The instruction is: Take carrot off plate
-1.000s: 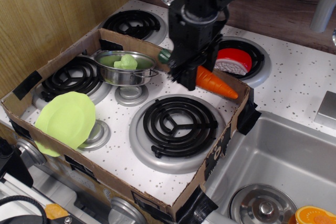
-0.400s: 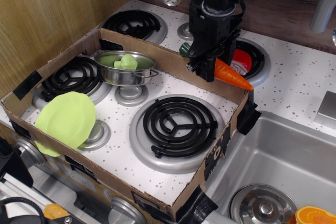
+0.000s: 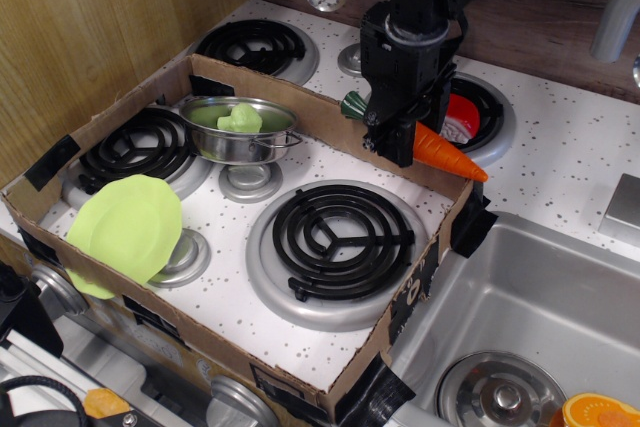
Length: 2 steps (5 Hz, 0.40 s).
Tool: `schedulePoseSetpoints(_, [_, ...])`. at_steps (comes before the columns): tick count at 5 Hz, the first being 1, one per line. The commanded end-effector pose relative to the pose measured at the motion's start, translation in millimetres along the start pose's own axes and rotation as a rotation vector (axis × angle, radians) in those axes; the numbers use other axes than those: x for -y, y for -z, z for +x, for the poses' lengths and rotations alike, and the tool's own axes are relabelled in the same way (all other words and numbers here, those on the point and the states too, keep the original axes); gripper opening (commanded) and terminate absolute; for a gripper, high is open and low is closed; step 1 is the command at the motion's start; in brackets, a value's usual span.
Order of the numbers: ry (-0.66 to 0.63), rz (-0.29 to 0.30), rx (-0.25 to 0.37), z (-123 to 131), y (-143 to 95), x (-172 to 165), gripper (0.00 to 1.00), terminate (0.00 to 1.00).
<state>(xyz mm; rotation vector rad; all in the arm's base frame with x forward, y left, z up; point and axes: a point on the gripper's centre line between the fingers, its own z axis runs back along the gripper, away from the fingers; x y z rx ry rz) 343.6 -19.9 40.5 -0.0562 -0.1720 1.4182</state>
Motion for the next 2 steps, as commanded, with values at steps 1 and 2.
schedulePoseSetpoints(1, [0.021,-0.043,0.002,-3.3,-14.3,1.0,1.0,0.0])
schedulePoseSetpoints(2, [0.043,-0.064,-0.013,-4.0,-9.9,3.9,1.0,1.0])
